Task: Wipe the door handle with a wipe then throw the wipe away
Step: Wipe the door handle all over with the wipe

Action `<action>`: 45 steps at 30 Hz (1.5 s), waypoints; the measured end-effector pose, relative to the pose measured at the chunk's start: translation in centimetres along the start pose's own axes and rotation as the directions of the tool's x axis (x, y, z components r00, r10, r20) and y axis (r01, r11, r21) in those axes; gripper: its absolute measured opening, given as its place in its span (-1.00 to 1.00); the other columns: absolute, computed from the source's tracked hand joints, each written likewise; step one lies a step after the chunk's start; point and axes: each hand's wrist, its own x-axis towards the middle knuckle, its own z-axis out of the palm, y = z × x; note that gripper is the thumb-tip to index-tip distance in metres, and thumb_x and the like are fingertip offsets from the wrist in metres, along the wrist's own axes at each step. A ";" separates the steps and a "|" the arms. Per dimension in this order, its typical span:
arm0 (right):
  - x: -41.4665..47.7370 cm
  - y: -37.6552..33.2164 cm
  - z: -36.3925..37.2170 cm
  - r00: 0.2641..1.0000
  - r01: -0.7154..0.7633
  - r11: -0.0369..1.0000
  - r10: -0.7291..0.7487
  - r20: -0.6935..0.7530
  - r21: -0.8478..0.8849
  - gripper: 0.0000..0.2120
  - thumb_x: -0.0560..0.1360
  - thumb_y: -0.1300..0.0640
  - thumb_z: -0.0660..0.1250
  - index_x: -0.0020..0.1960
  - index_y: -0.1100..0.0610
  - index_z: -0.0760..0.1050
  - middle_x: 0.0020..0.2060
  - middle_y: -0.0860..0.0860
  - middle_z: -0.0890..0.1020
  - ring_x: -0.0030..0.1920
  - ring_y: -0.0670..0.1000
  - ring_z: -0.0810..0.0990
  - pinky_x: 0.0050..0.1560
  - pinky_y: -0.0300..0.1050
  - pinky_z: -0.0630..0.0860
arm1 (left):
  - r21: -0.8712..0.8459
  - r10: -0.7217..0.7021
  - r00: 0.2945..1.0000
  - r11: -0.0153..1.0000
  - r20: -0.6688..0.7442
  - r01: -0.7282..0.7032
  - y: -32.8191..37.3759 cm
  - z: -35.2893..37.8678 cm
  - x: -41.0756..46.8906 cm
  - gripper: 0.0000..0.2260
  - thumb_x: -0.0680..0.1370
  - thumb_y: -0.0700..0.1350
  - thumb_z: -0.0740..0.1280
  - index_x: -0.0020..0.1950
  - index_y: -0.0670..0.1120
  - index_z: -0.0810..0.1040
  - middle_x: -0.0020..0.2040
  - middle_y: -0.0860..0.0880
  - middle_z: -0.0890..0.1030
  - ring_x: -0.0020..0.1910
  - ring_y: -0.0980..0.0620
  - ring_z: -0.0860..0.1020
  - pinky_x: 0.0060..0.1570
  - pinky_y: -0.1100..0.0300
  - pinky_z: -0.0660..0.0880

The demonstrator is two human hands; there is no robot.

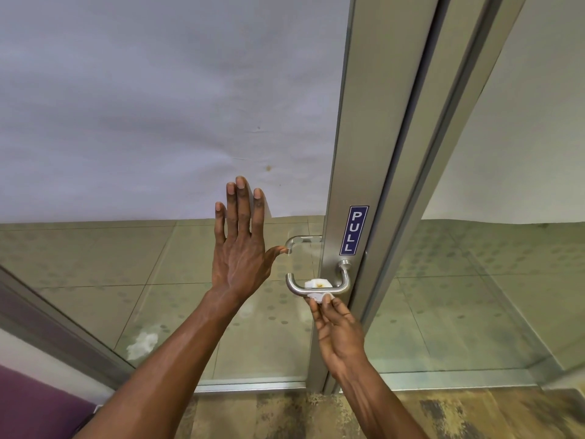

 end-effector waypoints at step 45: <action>5.0 -5.8 1.3 0.661 0.255 0.216 -0.750 0.007 -0.943 -0.84 0.43 0.12 0.64 -0.02 0.14 0.79 -0.28 0.10 0.78 -0.36 0.04 0.67 -0.26 -0.19 0.53 | 0.025 0.002 1.000 1.000 -0.001 -0.002 -0.2 0.3 0.0 0.17 0.59 0.44 0.36 0.81 -0.14 -0.30 0.80 -0.21 -0.38 0.82 -0.20 -0.36 0.80 -0.21 -0.25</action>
